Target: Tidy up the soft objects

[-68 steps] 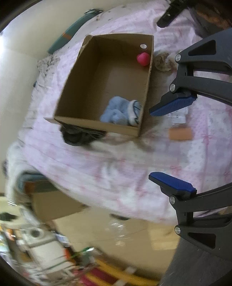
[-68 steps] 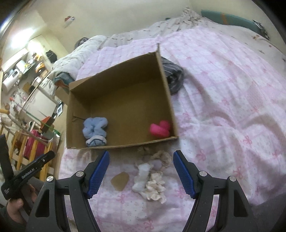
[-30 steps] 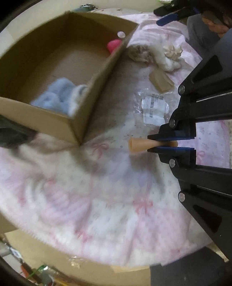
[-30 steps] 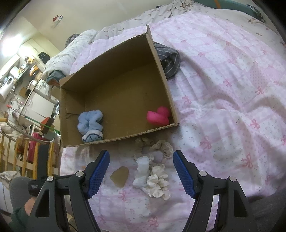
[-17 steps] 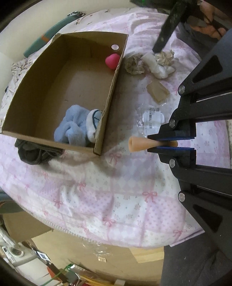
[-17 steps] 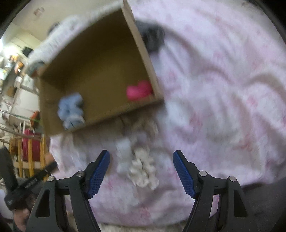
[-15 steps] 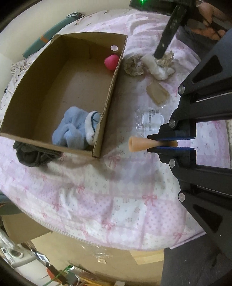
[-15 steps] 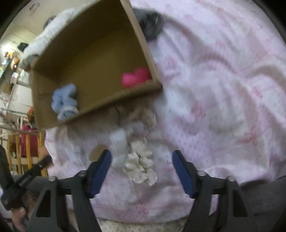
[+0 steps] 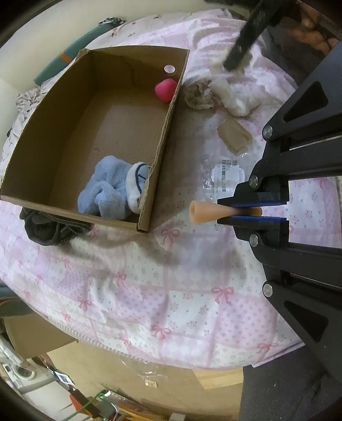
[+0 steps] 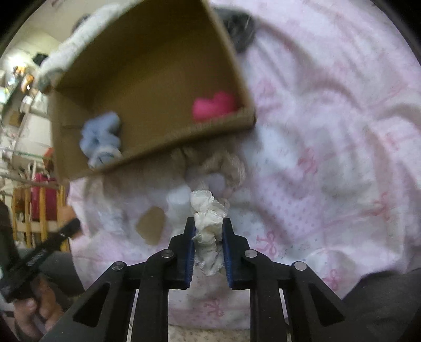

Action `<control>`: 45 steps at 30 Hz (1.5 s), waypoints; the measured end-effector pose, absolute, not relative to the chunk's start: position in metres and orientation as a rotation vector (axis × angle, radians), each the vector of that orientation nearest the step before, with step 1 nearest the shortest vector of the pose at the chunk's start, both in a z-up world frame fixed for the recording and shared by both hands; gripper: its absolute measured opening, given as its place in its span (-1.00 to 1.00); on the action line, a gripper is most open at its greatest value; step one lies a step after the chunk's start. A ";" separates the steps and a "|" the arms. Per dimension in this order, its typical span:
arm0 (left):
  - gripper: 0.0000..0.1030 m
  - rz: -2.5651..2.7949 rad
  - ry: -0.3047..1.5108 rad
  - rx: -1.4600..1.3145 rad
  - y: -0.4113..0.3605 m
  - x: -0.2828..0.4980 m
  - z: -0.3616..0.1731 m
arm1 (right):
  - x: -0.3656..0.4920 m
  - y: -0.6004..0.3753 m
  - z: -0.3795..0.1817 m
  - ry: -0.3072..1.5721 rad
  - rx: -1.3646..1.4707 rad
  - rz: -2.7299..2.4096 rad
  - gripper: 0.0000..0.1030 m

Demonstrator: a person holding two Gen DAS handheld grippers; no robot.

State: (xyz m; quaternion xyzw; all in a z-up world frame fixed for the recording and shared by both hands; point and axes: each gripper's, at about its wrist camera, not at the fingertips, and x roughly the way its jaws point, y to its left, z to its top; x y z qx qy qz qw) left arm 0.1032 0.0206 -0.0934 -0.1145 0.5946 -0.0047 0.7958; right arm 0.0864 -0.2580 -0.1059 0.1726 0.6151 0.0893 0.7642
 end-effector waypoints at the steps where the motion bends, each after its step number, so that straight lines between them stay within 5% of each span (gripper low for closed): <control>1: -0.90 -0.006 1.276 -0.238 0.020 0.103 -0.093 | 0.084 -0.260 -0.100 1.311 0.394 0.210 -0.60; 10: -0.90 0.015 1.246 -0.201 0.019 0.099 -0.087 | 0.076 -0.247 -0.052 1.107 0.381 0.387 -0.60; 45: -0.90 -0.045 1.139 -0.068 0.001 0.097 -0.065 | 0.083 -0.211 -0.049 1.117 0.323 0.472 -0.60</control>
